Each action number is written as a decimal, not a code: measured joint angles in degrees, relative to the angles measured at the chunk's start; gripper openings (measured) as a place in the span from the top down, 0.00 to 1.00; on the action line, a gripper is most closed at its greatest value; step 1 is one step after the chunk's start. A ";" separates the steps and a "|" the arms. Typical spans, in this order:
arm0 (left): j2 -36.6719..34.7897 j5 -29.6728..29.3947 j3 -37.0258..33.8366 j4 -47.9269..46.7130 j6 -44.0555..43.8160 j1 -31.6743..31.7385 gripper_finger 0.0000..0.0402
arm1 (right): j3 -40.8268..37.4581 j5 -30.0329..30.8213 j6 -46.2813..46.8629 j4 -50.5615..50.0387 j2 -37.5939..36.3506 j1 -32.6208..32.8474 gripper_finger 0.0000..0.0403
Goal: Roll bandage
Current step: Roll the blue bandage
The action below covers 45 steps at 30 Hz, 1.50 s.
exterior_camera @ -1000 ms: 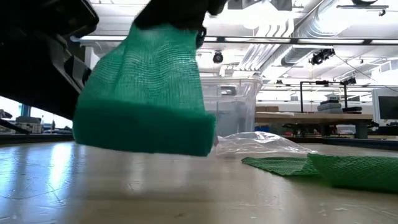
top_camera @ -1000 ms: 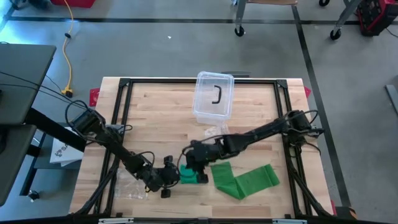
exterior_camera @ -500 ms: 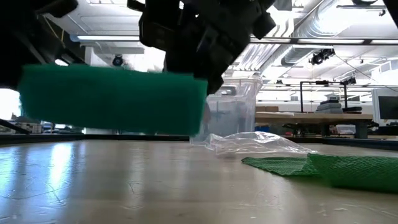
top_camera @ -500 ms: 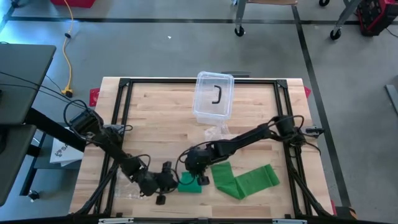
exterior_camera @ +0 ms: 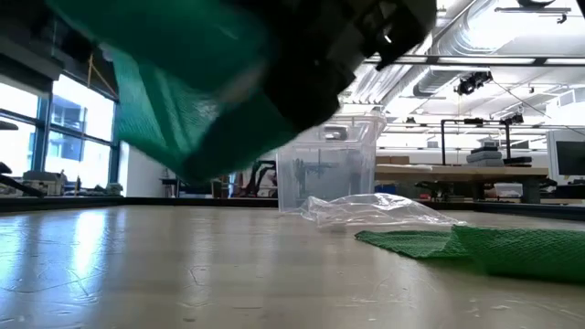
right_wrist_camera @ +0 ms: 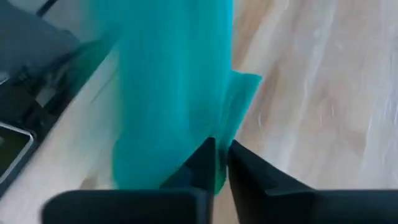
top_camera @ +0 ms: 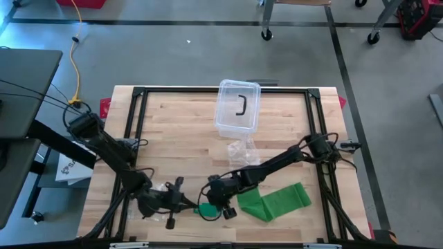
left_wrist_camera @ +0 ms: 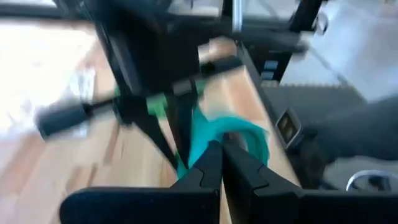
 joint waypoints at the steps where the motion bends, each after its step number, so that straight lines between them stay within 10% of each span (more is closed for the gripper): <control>1: -1.21 -0.68 0.02 0.44 0.75 -0.05 1.00 | -0.01 -0.01 -0.04 0.72 0.00 0.19 0.88; 15: -7.17 -6.80 0.04 -10.50 -7.91 -1.29 1.00 | -0.09 15.34 4.35 -6.36 -0.39 -1.48 0.62; 25: -5.99 0.70 0.04 -21.95 -25.01 -2.14 1.00 | -0.11 10.11 -7.43 -9.42 -4.44 2.46 0.63; 30: -1.24 2.32 0.04 -18.19 -30.70 -3.91 1.00 | -0.03 1.98 -10.55 -0.70 -2.77 7.31 0.63; 45: 24.49 0.63 13.16 -10.04 -35.22 -1.11 1.00 | 0.02 2.54 -5.89 18.04 3.34 9.13 0.63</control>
